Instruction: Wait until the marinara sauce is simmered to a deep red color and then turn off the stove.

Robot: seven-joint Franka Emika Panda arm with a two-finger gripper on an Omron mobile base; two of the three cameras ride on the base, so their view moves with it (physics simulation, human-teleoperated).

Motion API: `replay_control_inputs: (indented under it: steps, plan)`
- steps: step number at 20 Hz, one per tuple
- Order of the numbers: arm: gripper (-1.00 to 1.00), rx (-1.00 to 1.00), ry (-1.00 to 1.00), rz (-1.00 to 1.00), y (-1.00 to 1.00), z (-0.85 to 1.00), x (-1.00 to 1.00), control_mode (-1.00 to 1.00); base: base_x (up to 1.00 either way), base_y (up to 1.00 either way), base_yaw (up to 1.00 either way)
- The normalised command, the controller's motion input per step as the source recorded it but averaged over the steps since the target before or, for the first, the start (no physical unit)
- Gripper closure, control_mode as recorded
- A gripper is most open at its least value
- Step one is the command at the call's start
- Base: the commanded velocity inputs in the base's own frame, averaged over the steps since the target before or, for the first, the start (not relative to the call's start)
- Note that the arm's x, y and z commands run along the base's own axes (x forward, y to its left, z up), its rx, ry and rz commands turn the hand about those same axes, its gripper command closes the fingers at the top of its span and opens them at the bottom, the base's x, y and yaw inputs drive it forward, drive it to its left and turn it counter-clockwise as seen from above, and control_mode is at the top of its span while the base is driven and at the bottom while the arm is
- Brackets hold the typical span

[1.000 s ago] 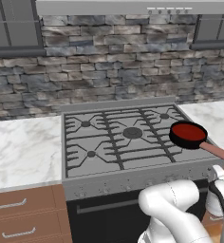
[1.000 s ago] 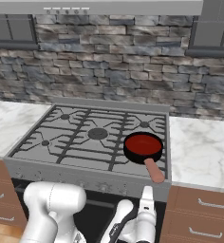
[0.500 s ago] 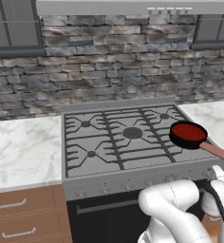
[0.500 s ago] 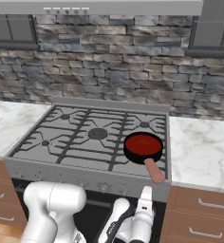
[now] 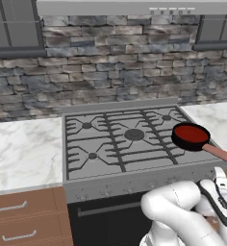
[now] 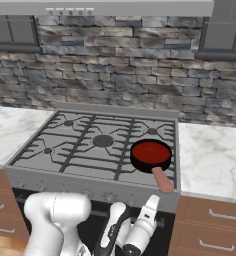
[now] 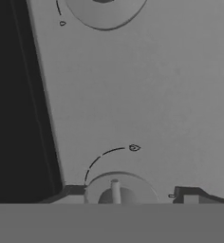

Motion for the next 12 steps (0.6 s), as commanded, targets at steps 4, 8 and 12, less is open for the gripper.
replay_control_inputs:
  steps: [4, 8, 12]
  plan:
    - [1.00, 0.07, 0.00, -0.06, -0.18, -0.02, -0.01, -1.00, 0.00, 0.00, 0.00]
    - [1.00, 0.29, 0.02, -0.06, -0.45, -0.05, 0.00, -1.00, 0.00, 0.00, 0.00]
    - [1.00, 0.52, 0.03, -0.17, -0.63, -0.07, 0.00, -1.00, 0.00, 0.00, 0.00]
